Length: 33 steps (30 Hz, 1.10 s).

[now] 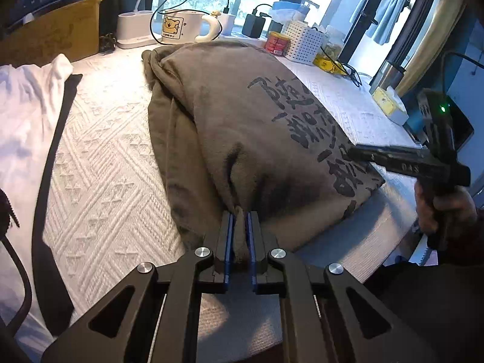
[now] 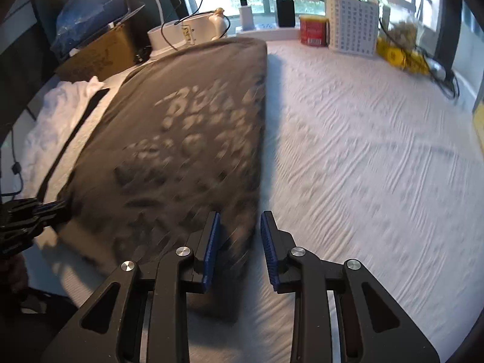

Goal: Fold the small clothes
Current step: 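Grasp the folded bundle edge with both tools and straighten it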

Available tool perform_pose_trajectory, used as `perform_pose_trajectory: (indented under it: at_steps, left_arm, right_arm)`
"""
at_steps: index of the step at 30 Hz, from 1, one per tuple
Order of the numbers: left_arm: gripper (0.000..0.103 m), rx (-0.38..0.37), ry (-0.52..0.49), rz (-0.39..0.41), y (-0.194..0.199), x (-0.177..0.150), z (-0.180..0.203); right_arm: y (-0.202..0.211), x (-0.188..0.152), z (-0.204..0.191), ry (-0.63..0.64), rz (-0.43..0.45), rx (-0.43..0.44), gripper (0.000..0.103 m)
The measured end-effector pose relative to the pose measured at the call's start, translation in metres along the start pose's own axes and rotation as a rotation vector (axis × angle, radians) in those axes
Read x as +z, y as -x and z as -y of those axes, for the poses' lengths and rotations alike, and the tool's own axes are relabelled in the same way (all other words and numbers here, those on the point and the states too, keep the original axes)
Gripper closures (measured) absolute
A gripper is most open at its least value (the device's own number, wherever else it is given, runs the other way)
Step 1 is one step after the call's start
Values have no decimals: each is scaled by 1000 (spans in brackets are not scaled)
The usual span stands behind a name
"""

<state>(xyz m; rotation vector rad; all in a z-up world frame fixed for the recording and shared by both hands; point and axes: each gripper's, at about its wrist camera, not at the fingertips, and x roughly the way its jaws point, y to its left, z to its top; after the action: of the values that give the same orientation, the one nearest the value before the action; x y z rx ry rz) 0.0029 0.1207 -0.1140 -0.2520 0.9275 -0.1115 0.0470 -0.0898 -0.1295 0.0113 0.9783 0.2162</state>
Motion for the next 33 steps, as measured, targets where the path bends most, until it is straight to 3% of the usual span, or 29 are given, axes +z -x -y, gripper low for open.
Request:
perform_pose_trajectory:
  at_steps: [4,5,8,19,31,32,33]
  left_arm:
    - [97,3,2,6,1,-6,1]
    - [97,5,0,7,1,-7,2]
    - [97,8,-6,8,1,-10,5]
    - [98,-14,-24,-32,10,-18,13]
    - [96,8,-46,22,32,6,11]
    - [94,9,-43,26,32,9,10]
    - [84,10,-42,26,32,10,9]
  right_arm:
    - [4,-7,-3,0,10,15,76]
    - [5,-9,-4,11,14,11,90]
    - [12,-14,-6,23,31,5,96]
    - [31,-35,-10,22,32,1,97]
    - [34,-43,-14,34,11,2,96]
    - [33,-43,-14,35,6,4,96]
    - [34,-42,-13,34,2,7,96]
